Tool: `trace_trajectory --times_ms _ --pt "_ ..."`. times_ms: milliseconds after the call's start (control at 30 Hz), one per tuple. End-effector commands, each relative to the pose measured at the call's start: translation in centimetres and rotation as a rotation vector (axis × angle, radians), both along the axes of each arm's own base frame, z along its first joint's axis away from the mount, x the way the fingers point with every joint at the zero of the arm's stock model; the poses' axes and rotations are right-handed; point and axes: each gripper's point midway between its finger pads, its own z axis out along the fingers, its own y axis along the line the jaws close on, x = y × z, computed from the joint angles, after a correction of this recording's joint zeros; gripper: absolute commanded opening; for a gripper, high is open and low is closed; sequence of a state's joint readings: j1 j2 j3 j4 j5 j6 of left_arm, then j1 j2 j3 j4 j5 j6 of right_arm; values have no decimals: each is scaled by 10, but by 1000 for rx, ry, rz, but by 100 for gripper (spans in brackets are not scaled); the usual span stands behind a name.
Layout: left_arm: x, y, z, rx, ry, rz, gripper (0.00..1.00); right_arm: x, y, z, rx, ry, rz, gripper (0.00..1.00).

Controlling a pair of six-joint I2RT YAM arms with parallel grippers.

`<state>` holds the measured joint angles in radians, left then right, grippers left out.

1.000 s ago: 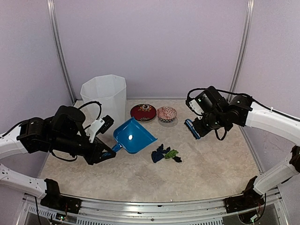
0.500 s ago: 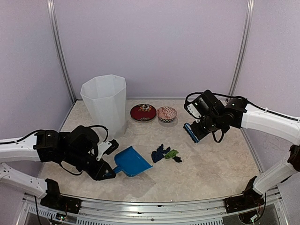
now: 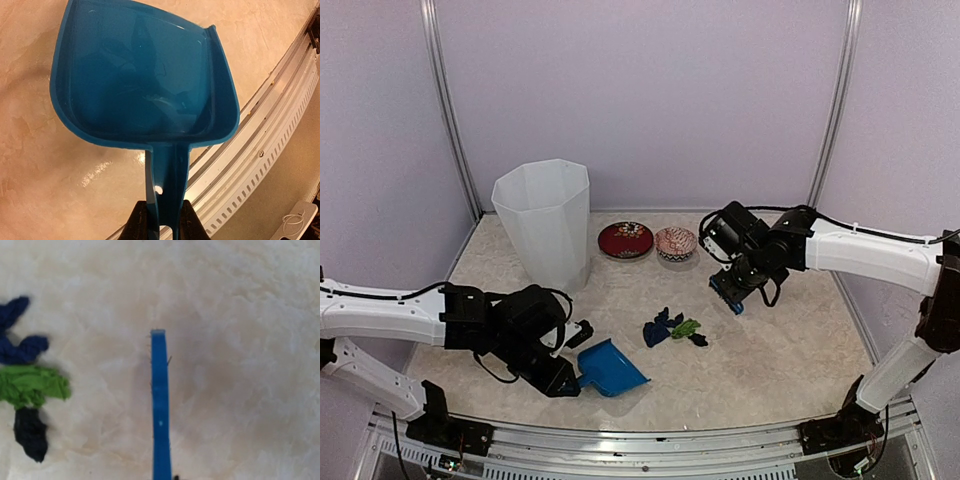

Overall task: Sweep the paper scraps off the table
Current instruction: Sweep the paper scraps into the dustpan.

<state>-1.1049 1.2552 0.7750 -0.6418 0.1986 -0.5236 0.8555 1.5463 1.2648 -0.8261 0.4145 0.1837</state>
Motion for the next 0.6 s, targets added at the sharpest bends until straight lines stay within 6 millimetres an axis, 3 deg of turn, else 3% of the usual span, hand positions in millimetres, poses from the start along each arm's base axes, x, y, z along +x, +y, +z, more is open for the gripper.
trace_trajectory --times_ms 0,200,567 --pt "10 -25 4 -64 -3 -40 0 -5 1 -3 -77 16 -1 0" --pt "25 -31 -12 -45 23 -21 0 -9 15 -16 -125 48 20 0" --pt "52 -45 -18 -65 27 -3 0 -18 73 -42 -60 125 65 0"
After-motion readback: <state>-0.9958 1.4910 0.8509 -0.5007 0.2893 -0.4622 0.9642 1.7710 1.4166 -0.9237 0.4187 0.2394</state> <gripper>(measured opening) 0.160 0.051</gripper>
